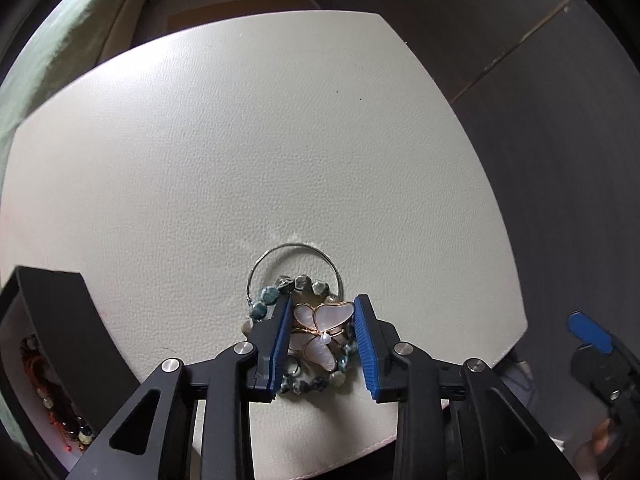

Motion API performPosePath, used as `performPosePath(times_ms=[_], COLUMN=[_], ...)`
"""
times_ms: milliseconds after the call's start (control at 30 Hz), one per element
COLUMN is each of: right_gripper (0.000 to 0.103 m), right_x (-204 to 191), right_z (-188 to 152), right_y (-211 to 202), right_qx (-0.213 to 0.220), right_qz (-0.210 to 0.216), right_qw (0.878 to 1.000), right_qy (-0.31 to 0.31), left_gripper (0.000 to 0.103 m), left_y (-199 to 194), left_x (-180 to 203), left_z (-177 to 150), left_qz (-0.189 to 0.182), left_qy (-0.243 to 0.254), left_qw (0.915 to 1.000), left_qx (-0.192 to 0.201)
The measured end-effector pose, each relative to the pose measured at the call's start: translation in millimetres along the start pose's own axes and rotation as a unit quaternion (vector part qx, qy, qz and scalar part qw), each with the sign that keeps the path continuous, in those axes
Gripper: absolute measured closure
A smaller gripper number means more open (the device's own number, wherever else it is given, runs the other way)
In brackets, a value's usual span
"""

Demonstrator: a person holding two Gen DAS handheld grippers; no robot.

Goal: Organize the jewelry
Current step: 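Lift the butterfly charm with the left gripper while the right gripper grasps the beaded bracelet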

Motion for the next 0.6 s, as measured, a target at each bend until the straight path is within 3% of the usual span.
performPosePath(times_ms=[267,600], right_gripper=[0.020,0.049], right_x=[-26.4,-68.9], right_z=[-2.4,-4.5], right_y=[17.3,53.2], right_qx=[-0.019,-0.057], right_qz=[0.012,0.033], right_qw=[1.000,0.997], right_qy=[-0.016,-0.033], left_gripper=[0.071,0.071], left_y=[-36.4,-88.0], left_x=[-15.0,-50.9], left_z=[-4.7,-12.1], left_qz=[-0.030,-0.028], left_qy=[-0.021,-0.045], left_qw=[0.9990,0.9965], left_qx=[0.024,0.065])
Point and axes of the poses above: each gripper's, at about its wrist camera, not at the fingertips, and y roughly the way its jaws point, x to its right, z to its top, the point moved 2 cm from there along y, roughly the way its jaws point, and after that the axes turned 8 degrees about x, right-handed, at the moved point
